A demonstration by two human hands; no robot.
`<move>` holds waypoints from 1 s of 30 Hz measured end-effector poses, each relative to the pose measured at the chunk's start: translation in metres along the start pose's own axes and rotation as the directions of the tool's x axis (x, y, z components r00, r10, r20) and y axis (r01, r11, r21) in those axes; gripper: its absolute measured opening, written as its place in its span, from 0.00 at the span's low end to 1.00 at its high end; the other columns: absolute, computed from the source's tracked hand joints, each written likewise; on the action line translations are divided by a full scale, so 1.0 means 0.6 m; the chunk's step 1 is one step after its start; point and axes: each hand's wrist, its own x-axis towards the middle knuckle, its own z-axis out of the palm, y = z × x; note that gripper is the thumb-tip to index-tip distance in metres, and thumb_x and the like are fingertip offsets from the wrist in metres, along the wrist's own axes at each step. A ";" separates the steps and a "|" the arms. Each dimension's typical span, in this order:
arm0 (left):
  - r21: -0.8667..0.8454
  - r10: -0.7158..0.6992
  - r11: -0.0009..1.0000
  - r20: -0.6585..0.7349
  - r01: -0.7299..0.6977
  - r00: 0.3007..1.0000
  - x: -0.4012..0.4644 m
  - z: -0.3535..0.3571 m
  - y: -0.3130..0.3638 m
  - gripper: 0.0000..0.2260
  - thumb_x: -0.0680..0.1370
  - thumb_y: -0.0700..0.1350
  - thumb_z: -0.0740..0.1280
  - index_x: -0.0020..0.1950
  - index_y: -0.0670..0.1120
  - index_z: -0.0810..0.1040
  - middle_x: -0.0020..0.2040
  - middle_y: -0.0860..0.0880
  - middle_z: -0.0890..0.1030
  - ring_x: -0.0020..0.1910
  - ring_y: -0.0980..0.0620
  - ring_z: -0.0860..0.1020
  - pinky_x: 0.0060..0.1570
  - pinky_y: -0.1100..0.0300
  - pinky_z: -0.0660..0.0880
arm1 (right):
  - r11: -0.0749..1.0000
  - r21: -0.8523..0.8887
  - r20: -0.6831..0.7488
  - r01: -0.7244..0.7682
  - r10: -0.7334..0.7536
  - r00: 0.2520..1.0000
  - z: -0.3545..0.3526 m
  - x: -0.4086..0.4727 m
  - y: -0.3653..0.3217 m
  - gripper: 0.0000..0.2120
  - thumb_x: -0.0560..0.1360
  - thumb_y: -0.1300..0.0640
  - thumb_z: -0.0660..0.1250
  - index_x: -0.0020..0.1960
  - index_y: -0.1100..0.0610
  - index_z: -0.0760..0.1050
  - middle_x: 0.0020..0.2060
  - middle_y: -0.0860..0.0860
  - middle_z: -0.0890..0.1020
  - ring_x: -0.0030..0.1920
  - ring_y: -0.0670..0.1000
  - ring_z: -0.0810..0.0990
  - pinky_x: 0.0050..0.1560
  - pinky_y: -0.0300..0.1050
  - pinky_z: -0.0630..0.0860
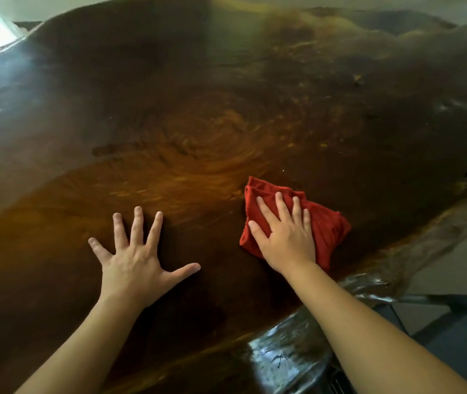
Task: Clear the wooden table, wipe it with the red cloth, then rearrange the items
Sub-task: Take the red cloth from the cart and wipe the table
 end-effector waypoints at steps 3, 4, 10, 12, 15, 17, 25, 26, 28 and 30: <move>-0.008 -0.074 0.997 0.026 0.074 0.997 -0.011 -0.004 -0.050 0.58 0.57 0.88 0.41 0.81 0.59 0.37 0.83 0.48 0.38 0.79 0.39 0.34 0.68 0.23 0.44 | 0.994 0.003 0.019 0.107 -0.107 0.994 0.012 0.022 -0.088 0.33 0.77 0.28 0.43 0.80 0.35 0.48 0.82 0.51 0.51 0.81 0.59 0.43 0.78 0.59 0.39; -0.008 -0.096 0.995 0.038 0.097 0.995 -0.014 -0.005 -0.067 0.58 0.56 0.88 0.41 0.80 0.59 0.36 0.82 0.48 0.37 0.79 0.39 0.33 0.68 0.23 0.44 | 0.990 0.008 0.025 0.143 -0.143 0.989 0.016 0.027 -0.116 0.33 0.77 0.27 0.43 0.80 0.35 0.48 0.82 0.50 0.51 0.81 0.59 0.42 0.78 0.59 0.38; -0.022 -0.156 0.987 0.063 0.158 0.986 -0.018 -0.007 -0.137 0.60 0.54 0.89 0.43 0.80 0.60 0.36 0.82 0.50 0.37 0.79 0.41 0.34 0.69 0.25 0.47 | 0.902 0.036 0.074 0.431 -0.433 0.898 0.034 0.040 -0.264 0.32 0.77 0.28 0.46 0.79 0.34 0.51 0.82 0.50 0.52 0.80 0.58 0.40 0.77 0.60 0.36; -0.028 -0.169 0.985 0.059 0.170 0.984 -0.014 -0.008 -0.144 0.61 0.53 0.89 0.44 0.80 0.61 0.39 0.83 0.50 0.40 0.80 0.41 0.36 0.69 0.25 0.49 | 0.860 0.006 0.092 0.510 -0.508 0.856 0.036 0.048 -0.288 0.32 0.77 0.28 0.46 0.79 0.34 0.51 0.82 0.50 0.52 0.80 0.58 0.41 0.77 0.60 0.36; -0.022 -0.177 0.984 0.064 0.178 0.982 -0.001 -0.011 -0.140 0.62 0.52 0.89 0.46 0.81 0.60 0.41 0.83 0.50 0.42 0.80 0.41 0.39 0.68 0.25 0.51 | 0.829 -0.003 0.113 0.559 -0.555 0.824 0.032 0.066 -0.288 0.31 0.78 0.29 0.46 0.79 0.33 0.51 0.82 0.49 0.52 0.81 0.58 0.42 0.77 0.60 0.37; -0.010 -0.180 0.983 0.070 0.181 0.981 0.007 -0.016 -0.132 0.63 0.52 0.89 0.45 0.81 0.60 0.41 0.83 0.50 0.41 0.80 0.41 0.39 0.69 0.26 0.51 | 0.834 0.010 0.105 0.551 -0.549 0.829 0.031 0.076 -0.284 0.30 0.78 0.29 0.45 0.79 0.33 0.51 0.82 0.49 0.52 0.81 0.57 0.43 0.77 0.60 0.38; 0.042 -0.086 0.996 0.100 0.082 0.991 0.073 -0.046 -0.033 0.64 0.50 0.89 0.44 0.80 0.60 0.38 0.83 0.50 0.39 0.80 0.42 0.37 0.70 0.27 0.50 | 0.961 0.072 0.027 0.268 -0.271 0.962 0.003 0.148 -0.185 0.29 0.79 0.31 0.45 0.79 0.35 0.53 0.82 0.50 0.53 0.81 0.57 0.44 0.78 0.59 0.39; 0.043 -0.061 0.997 0.101 0.057 0.993 0.080 -0.048 -0.016 0.64 0.50 0.89 0.44 0.81 0.59 0.39 0.83 0.50 0.39 0.80 0.42 0.37 0.70 0.27 0.51 | 0.972 0.078 0.021 0.220 -0.222 0.975 -0.001 0.153 -0.159 0.30 0.79 0.31 0.45 0.79 0.35 0.52 0.82 0.50 0.53 0.81 0.57 0.44 0.78 0.59 0.39; 0.035 -0.013 0.999 0.095 0.010 0.995 0.092 -0.051 0.015 0.64 0.51 0.89 0.45 0.81 0.59 0.40 0.83 0.49 0.40 0.80 0.42 0.37 0.70 0.26 0.51 | 0.989 0.086 0.001 0.123 -0.124 0.992 -0.009 0.156 -0.107 0.30 0.79 0.31 0.44 0.79 0.36 0.52 0.82 0.50 0.54 0.81 0.57 0.45 0.78 0.59 0.41; 0.031 0.037 0.999 0.088 -0.040 0.995 0.103 -0.050 0.050 0.63 0.52 0.89 0.45 0.81 0.59 0.41 0.83 0.49 0.41 0.80 0.41 0.38 0.70 0.26 0.51 | 0.997 0.071 -0.021 0.017 -0.015 1.000 -0.015 0.146 -0.047 0.31 0.79 0.31 0.42 0.80 0.37 0.53 0.82 0.50 0.55 0.81 0.58 0.48 0.78 0.60 0.42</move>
